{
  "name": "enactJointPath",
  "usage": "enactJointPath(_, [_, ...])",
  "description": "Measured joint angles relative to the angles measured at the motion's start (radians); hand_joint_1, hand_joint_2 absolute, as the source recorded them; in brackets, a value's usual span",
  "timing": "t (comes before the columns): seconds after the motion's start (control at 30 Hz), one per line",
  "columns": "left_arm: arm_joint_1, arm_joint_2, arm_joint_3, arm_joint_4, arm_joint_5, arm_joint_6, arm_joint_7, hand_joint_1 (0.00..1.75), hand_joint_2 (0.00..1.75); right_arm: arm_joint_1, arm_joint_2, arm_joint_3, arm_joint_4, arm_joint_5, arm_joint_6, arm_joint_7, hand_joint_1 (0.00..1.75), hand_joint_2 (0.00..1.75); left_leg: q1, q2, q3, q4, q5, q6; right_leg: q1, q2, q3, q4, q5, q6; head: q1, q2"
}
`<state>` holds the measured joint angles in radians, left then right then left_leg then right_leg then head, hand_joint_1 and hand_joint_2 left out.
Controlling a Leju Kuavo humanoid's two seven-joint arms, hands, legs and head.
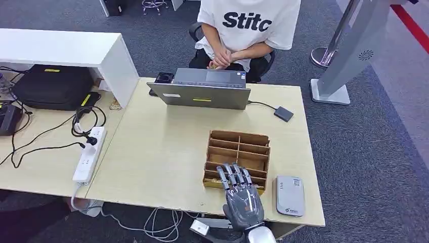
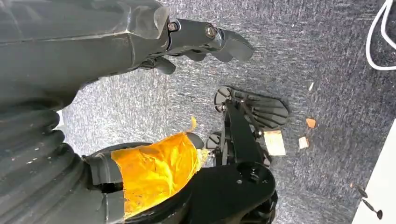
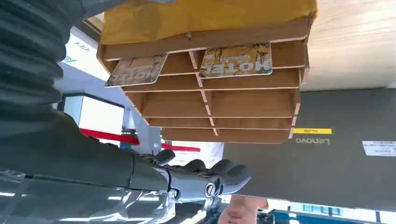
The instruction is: Pass the card to the sensor for recognition and then transmit it.
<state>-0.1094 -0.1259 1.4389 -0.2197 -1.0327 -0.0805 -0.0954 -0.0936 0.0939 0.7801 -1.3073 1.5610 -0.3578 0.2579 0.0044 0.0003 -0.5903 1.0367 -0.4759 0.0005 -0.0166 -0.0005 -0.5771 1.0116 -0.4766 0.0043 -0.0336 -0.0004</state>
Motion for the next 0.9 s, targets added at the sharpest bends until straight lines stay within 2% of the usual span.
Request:
enactJointPath(0.53, [0.000,0.000,0.002,0.000,0.014,0.003,0.000,0.00,1.75,0.015,0.024,-0.046,0.000,0.000,0.016,0.008,0.00,1.75,0.000,0.000,0.000,0.000,0.000,0.000,0.000,0.000,0.000,0.000,0.000,0.000,0.000,0.000])
enactJointPath(0.73, [0.000,-0.001,0.007,0.000,0.018,0.003,0.000,0.00,1.75,0.014,0.038,-0.065,-0.019,0.010,0.071,0.013,0.00,1.75,0.000,0.000,0.000,0.000,0.000,0.000,0.000,0.000,0.000,0.000,0.000,0.000,0.000,0.000])
enactJointPath(0.9, [0.000,-0.002,0.008,0.000,0.020,0.003,0.000,0.00,1.75,0.015,0.045,-0.078,-0.032,0.011,0.074,0.013,0.00,1.75,0.000,0.000,0.000,0.000,0.000,0.000,0.000,0.000,0.000,0.000,0.000,0.000,0.000,0.000])
